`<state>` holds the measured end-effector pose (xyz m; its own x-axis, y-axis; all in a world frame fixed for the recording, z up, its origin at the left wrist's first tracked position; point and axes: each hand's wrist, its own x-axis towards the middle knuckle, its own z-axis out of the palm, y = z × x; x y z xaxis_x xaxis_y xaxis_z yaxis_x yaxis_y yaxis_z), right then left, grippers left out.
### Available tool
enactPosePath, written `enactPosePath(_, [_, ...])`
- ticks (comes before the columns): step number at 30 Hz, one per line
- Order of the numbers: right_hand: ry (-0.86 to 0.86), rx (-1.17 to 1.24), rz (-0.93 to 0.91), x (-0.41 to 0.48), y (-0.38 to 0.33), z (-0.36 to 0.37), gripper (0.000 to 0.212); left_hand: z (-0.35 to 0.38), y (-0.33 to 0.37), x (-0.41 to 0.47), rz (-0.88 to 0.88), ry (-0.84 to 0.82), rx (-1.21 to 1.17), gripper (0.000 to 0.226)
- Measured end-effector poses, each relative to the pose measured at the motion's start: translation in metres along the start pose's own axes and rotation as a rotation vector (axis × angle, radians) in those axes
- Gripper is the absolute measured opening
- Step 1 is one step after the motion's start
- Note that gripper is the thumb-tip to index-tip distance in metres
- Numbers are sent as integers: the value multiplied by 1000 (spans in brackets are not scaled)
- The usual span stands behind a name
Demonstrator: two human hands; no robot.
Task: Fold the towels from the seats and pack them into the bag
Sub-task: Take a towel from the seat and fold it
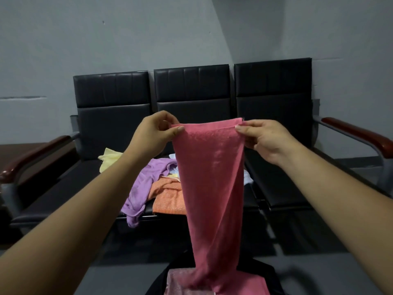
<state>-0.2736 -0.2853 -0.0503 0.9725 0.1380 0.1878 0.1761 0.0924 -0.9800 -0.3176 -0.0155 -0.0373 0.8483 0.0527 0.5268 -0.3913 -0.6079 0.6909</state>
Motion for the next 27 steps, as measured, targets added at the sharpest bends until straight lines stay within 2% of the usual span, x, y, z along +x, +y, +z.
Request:
enactPosePath(4, [-81,202,28,-1,-2,3,16,7,-4,0,-96,-6,-127,20])
enactPosePath(7, [-84,294,19,-1,-4,10,7,14,-9,-3,-125,3,-214,15])
enactPosePath(11, [-62,388,-14,3,-9,23,8,18,-13,-2,-92,149,-460,12])
enactPosePath(12, [-60,415,-15,4,-11,27,7,18,-12,-2,-97,125,-566,10])
enactPosePath(14, [-54,467,-27,9,-16,33,7,19,-16,-3,-130,-84,-709,16])
enactPosePath(16, [-41,499,-38,14,-20,35,8,29,-28,-13,-190,-384,-573,30])
enactPosePath(18, [-17,504,-35,17,-20,34,9,45,-42,-30,-240,-573,-381,25])
enactPosePath(20, [29,492,0,21,-12,29,11,61,-52,-43,-306,-590,-418,18])
enactPosePath(24, [103,392,201,32,22,16,13,75,-48,-56,-499,-515,-919,26])
enactPosePath(27, [129,307,389,34,56,8,20,80,-40,-58,-562,-470,-1120,29])
